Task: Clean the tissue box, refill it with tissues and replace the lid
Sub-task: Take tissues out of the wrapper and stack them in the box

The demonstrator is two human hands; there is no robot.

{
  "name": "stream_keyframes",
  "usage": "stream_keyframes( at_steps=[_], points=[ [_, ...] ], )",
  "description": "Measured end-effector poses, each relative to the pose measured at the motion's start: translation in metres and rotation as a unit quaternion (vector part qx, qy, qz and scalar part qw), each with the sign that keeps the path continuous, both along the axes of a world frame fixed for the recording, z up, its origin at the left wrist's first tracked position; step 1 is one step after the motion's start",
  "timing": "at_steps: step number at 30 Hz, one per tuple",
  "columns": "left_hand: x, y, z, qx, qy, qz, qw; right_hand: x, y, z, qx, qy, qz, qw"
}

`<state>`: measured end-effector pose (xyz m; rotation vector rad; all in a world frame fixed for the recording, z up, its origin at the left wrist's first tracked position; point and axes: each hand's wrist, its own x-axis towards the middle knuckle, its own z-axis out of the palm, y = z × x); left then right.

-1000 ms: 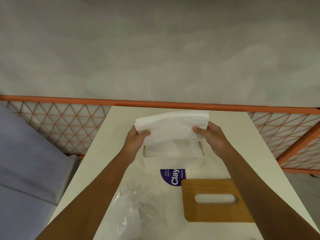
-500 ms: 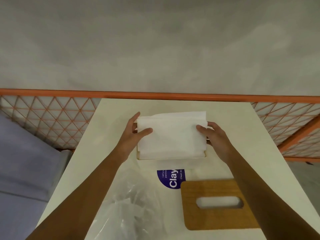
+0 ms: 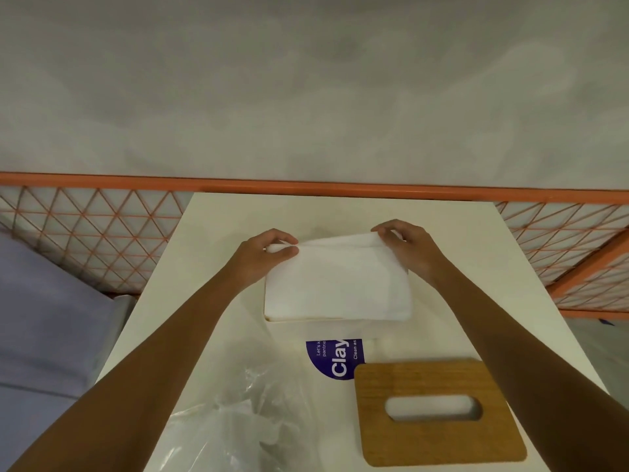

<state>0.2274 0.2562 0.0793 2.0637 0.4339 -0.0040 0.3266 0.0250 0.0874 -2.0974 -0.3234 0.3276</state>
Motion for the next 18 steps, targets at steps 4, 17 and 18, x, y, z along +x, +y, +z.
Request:
stream_keyframes(
  at_steps=[4,17,18],
  points=[
    [-0.001,0.004,-0.008,-0.003,0.032,0.011,0.999,0.003,0.001,-0.007,-0.019,0.031,0.000,0.999],
    [0.004,0.000,-0.018,0.043,0.049,0.026,0.998,0.011,0.002,-0.020,-0.006,0.147,-0.105,0.983],
    [0.005,-0.003,-0.020,0.074,0.052,0.026,0.996,0.010,0.002,-0.022,-0.031,0.114,-0.104,0.988]
  ],
)
